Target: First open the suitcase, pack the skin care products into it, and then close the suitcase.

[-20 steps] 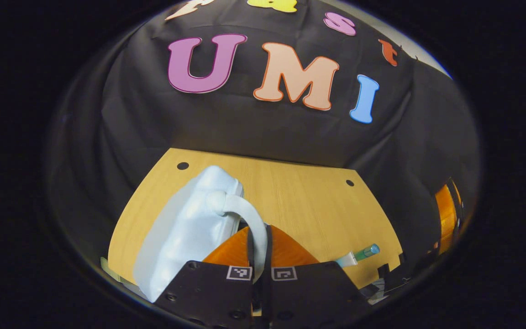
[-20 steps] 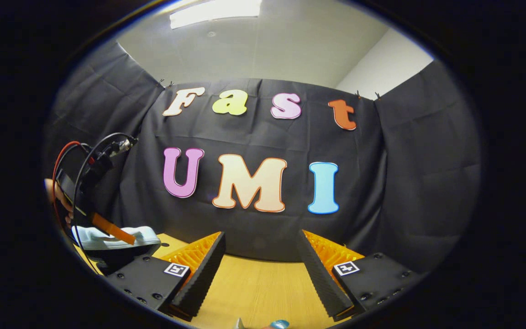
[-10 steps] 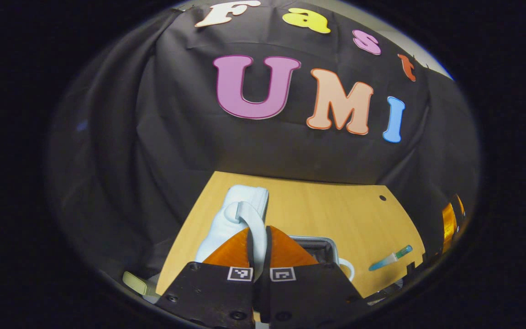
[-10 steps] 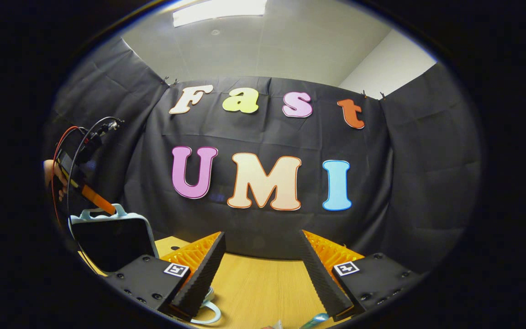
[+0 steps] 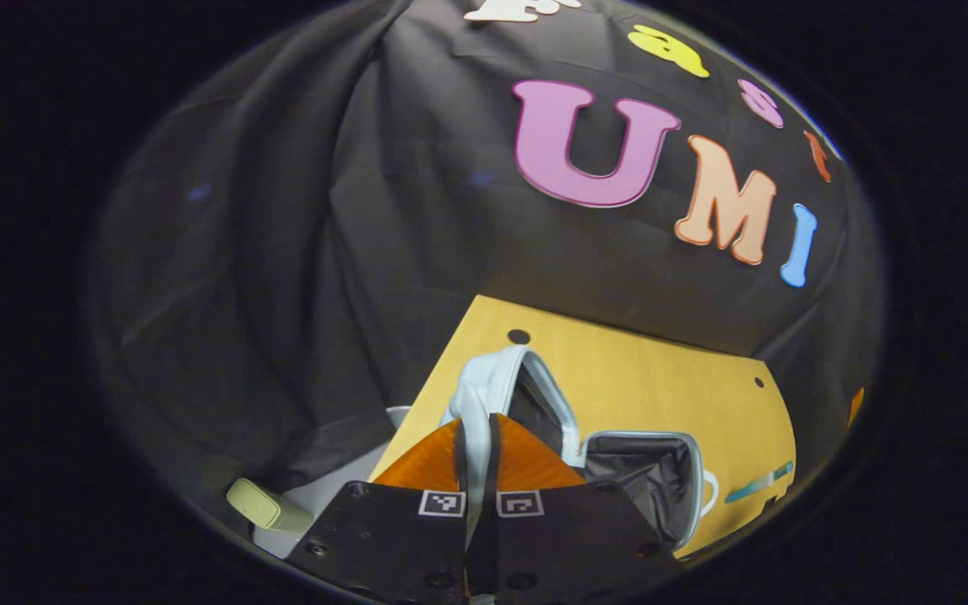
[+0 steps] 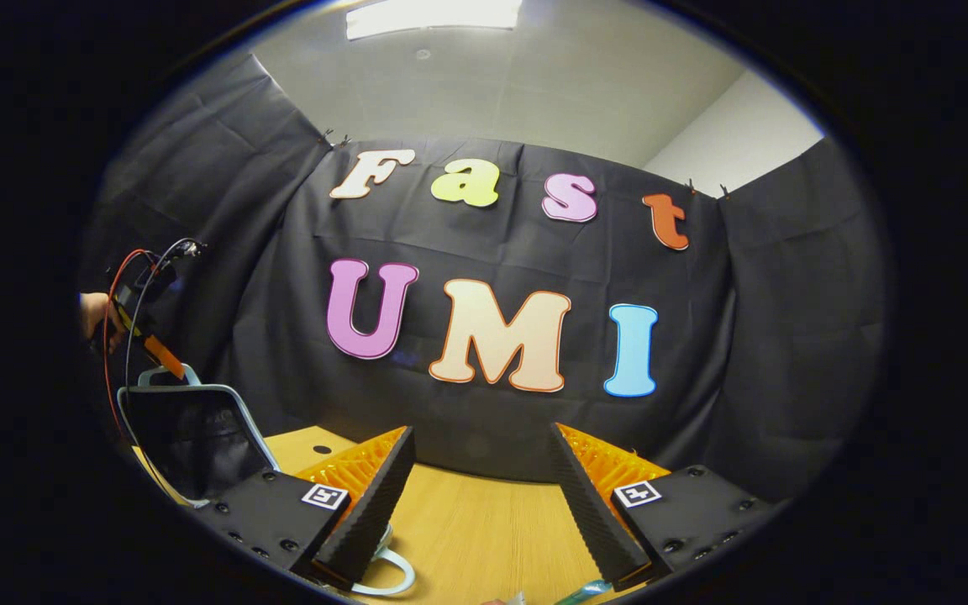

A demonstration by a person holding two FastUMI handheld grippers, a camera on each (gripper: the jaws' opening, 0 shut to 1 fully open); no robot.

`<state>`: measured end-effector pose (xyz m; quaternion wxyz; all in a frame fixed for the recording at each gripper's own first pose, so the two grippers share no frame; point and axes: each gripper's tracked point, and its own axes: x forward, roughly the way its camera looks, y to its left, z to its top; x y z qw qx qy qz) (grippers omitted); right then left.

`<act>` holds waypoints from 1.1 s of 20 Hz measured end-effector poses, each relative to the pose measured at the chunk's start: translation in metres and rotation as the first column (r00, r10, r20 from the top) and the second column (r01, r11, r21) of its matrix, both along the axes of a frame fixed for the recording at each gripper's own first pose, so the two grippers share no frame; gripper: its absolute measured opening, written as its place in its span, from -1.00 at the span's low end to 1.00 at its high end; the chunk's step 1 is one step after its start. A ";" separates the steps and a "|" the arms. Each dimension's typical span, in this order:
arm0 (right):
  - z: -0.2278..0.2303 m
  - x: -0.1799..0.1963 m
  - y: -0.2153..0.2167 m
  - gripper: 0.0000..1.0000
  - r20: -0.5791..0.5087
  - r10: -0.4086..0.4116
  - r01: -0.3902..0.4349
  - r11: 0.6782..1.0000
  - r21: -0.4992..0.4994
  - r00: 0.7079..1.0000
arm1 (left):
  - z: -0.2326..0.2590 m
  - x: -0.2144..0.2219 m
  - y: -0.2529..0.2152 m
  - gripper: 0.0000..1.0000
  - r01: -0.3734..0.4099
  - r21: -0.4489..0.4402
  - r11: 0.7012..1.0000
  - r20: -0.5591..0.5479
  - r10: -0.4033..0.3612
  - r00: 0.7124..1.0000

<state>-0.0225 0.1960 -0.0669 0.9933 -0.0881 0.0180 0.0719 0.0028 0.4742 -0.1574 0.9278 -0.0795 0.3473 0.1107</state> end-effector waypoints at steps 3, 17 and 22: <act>-0.014 0.001 0.001 1.00 -0.043 -0.002 0.002 1.000 0.001 0.999 | -0.032 -0.013 0.038 -1.00 -0.055 0.004 0.999 -0.061 0.055 0.997; -0.067 0.011 -0.009 0.97 -0.211 -0.023 0.030 0.999 0.028 0.977 | -0.171 -0.051 0.097 -0.73 -0.241 0.142 0.960 -0.264 0.271 0.926; -0.052 0.018 -0.038 0.98 -0.164 -0.045 0.053 0.998 0.044 0.986 | -0.106 -0.030 0.102 0.88 -0.306 0.240 0.921 0.037 0.306 0.951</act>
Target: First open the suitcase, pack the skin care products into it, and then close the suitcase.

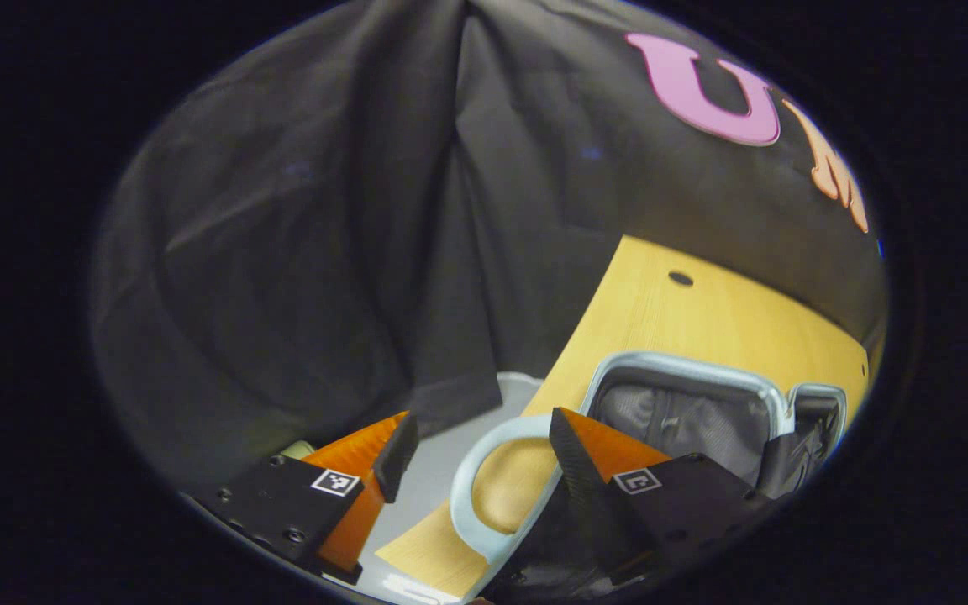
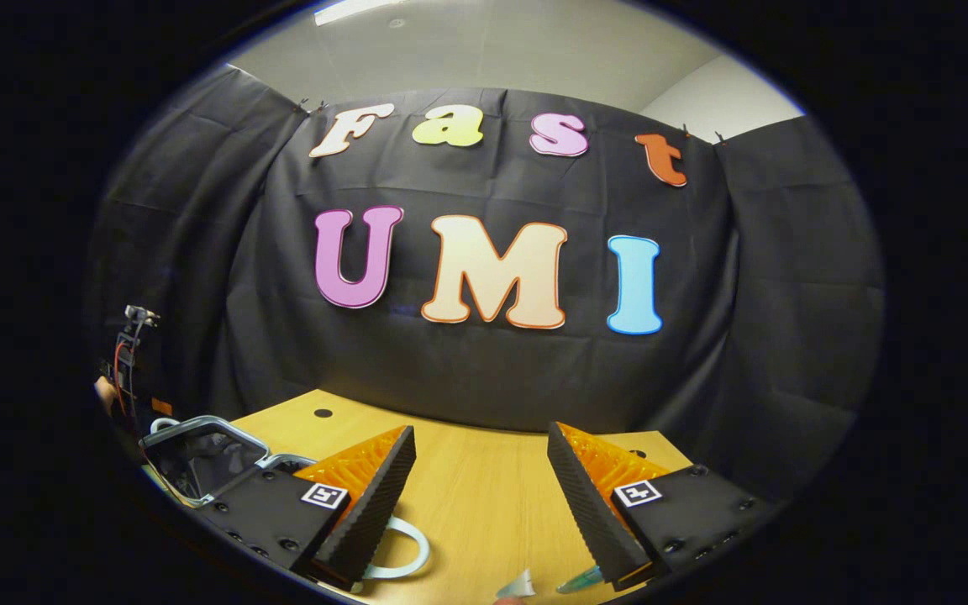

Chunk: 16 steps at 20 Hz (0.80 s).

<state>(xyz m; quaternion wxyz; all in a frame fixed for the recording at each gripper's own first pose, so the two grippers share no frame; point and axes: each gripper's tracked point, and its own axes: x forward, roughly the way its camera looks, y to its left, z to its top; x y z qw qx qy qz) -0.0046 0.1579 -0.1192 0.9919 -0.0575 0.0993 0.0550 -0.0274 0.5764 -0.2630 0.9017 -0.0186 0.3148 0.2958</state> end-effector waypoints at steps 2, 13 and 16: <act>0.006 0.004 -0.009 0.98 0.017 0.009 -0.009 1.000 0.006 1.000 | 0.043 0.003 -0.014 0.87 -0.019 0.083 0.996 0.106 0.011 0.994; 0.037 0.019 -0.061 0.97 0.098 0.030 -0.036 0.998 0.058 0.995 | 0.255 -0.006 -0.165 0.90 0.090 0.321 0.943 0.420 -0.227 0.879; 0.054 0.021 -0.085 0.97 0.137 0.019 -0.026 0.998 0.048 0.990 | 0.283 -0.023 -0.198 0.85 0.168 0.331 0.929 0.456 -0.313 0.833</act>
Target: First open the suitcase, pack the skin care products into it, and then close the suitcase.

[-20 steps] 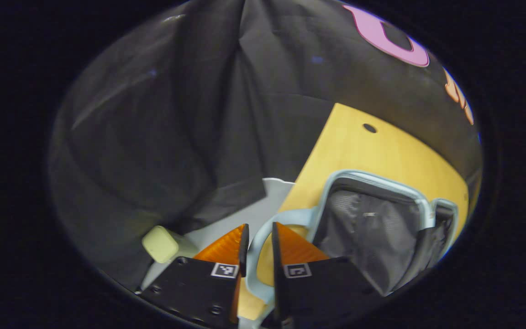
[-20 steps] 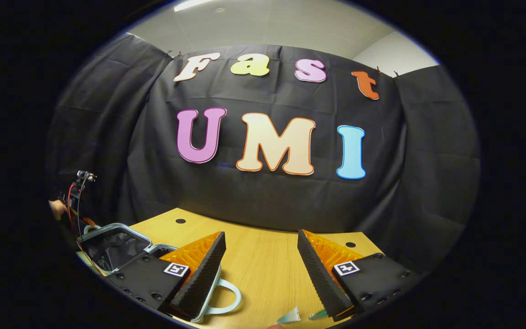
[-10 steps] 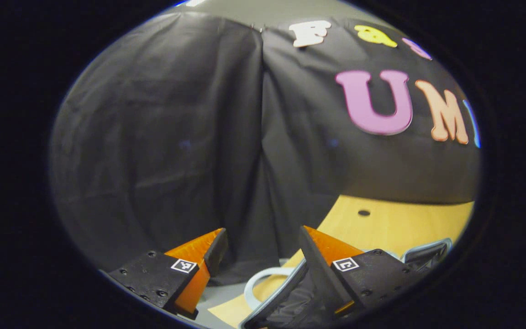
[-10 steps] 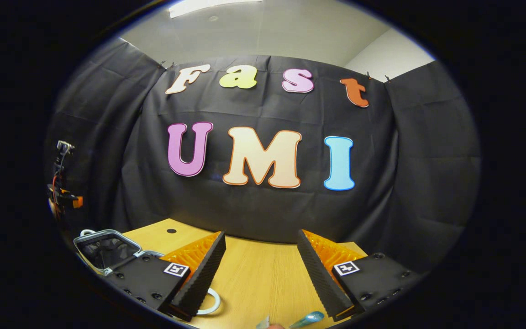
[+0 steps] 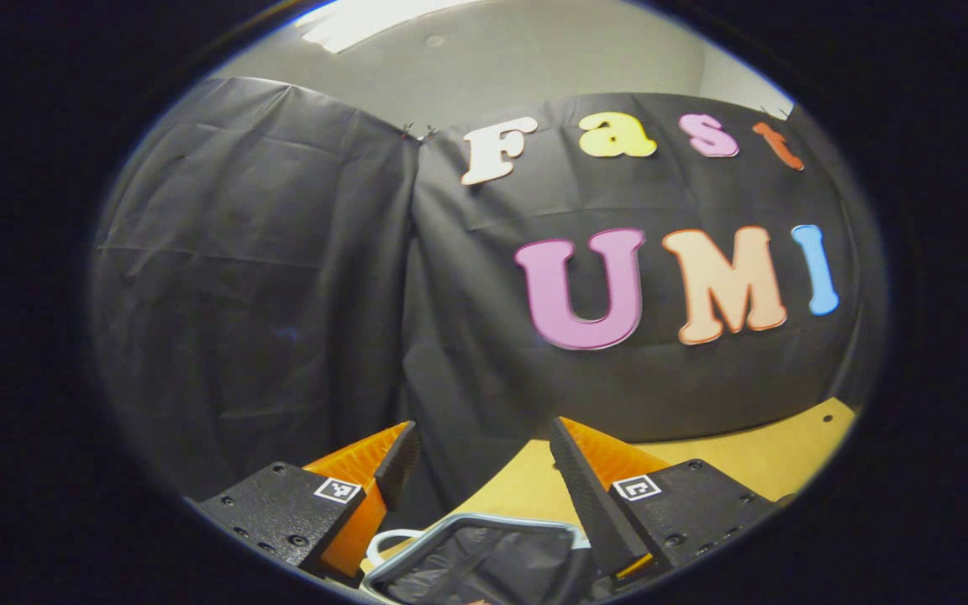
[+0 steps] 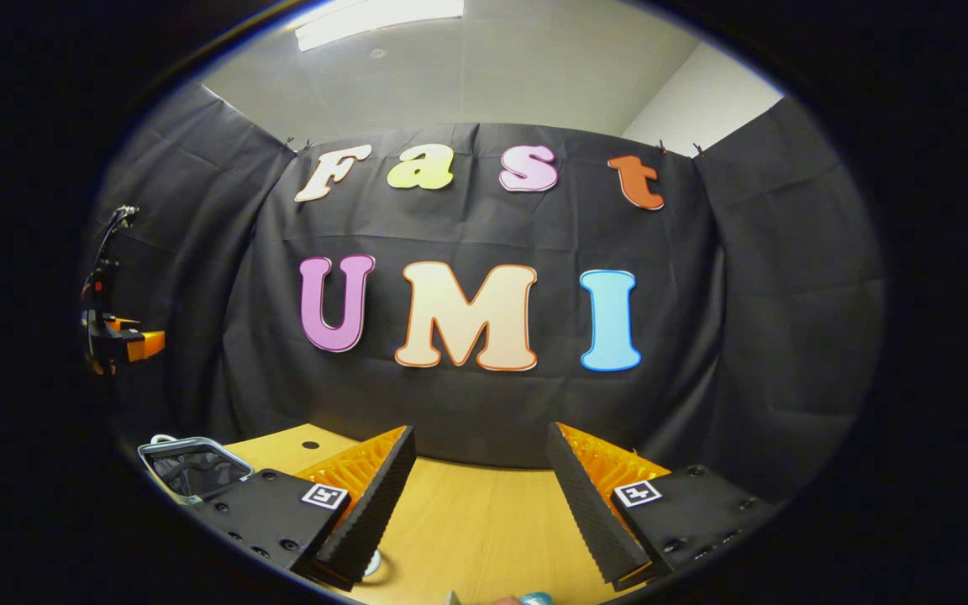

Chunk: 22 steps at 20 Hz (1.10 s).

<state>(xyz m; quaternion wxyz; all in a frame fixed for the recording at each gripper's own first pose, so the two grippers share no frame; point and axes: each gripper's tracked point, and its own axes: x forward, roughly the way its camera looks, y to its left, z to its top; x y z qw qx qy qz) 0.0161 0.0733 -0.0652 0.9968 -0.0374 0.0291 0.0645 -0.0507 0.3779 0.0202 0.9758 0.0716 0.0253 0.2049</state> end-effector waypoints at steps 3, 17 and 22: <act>0.016 -0.001 -0.025 0.97 0.046 -0.015 0.016 1.000 -0.013 0.999 | 0.015 -0.013 -0.019 0.85 0.096 -0.007 0.995 -0.003 -0.096 0.995; -0.002 -0.019 -0.116 0.97 -0.032 -0.005 0.005 1.000 0.001 0.999 | -0.084 -0.014 -0.253 0.86 0.408 -0.130 0.904 -0.232 -0.428 0.874; -0.001 -0.026 -0.139 0.96 -0.052 0.010 -0.008 0.999 0.037 0.999 | -0.127 -0.025 -0.318 0.87 0.461 -0.180 0.869 -0.290 -0.495 0.819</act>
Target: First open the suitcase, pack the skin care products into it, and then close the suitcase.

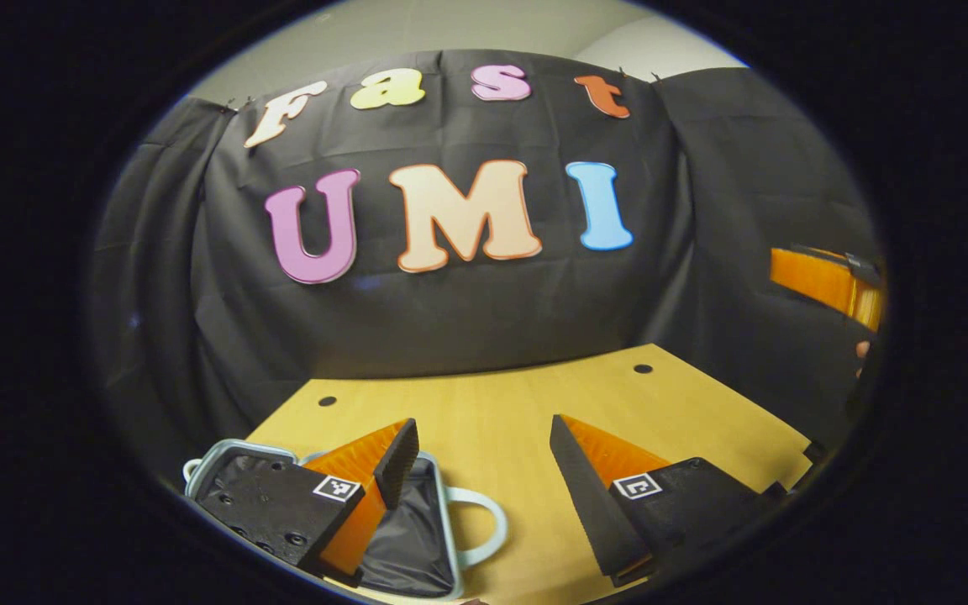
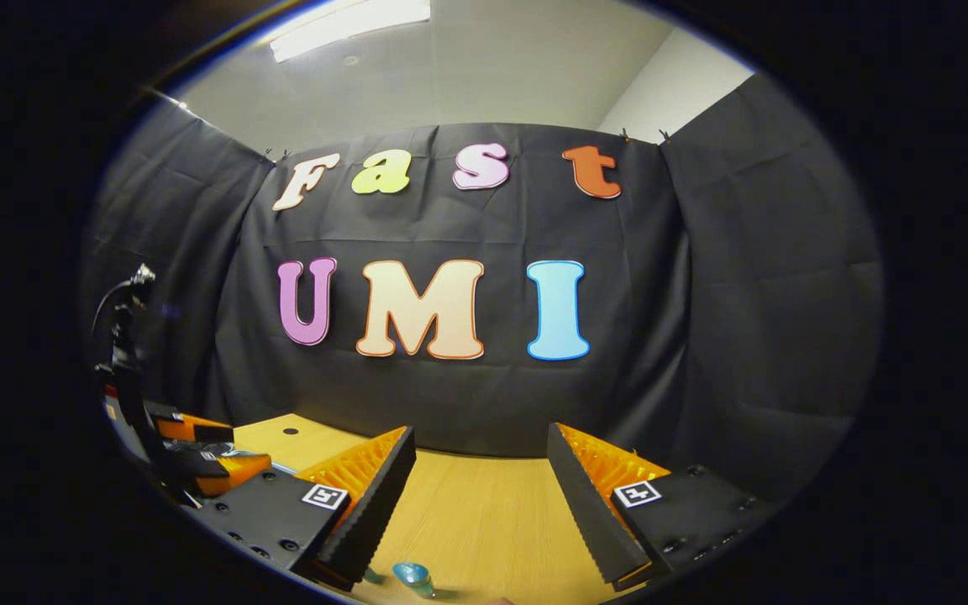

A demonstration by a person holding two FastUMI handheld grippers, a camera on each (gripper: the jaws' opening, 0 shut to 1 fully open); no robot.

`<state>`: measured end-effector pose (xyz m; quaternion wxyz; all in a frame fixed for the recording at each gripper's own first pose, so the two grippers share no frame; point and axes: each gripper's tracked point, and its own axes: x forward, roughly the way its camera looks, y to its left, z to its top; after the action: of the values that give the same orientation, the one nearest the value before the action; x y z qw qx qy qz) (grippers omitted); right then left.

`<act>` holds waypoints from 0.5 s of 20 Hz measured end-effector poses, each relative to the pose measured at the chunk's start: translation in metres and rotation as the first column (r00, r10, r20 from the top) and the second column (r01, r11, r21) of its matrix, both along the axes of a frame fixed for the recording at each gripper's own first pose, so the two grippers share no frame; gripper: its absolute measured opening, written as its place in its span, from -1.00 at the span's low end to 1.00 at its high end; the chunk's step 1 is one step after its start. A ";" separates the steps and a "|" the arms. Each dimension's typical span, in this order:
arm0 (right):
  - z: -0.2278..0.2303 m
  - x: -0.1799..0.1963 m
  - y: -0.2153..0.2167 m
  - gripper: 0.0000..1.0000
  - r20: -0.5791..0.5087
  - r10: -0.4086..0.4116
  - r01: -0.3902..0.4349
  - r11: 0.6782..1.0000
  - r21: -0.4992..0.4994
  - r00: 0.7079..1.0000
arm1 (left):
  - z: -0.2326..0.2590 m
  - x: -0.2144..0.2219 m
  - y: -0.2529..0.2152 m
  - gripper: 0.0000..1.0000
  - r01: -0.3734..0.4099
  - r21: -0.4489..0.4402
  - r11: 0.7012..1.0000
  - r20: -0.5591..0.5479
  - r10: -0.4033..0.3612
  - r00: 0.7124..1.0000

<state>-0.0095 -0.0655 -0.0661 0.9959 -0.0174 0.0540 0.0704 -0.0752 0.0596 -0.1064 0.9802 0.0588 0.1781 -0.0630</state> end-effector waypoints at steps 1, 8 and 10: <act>0.000 -0.002 -0.002 0.96 0.000 0.008 -0.008 1.000 0.002 1.000 | -0.009 -0.003 -0.011 0.87 0.016 0.002 1.000 -0.019 -0.016 1.000; -0.004 -0.015 -0.025 0.96 -0.022 0.031 -0.031 0.999 -0.027 0.999 | -0.085 -0.028 -0.063 0.87 0.050 -0.059 0.997 -0.159 -0.059 0.985; -0.004 -0.018 -0.032 0.96 -0.024 0.026 -0.027 0.999 -0.028 0.999 | -0.107 -0.037 -0.074 0.87 0.050 -0.082 0.995 -0.210 -0.066 0.975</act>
<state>-0.0273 -0.0974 -0.0706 0.9938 -0.0312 0.0664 0.0832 -0.1120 -0.0148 -0.2130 0.9549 0.0194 0.2775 -0.1042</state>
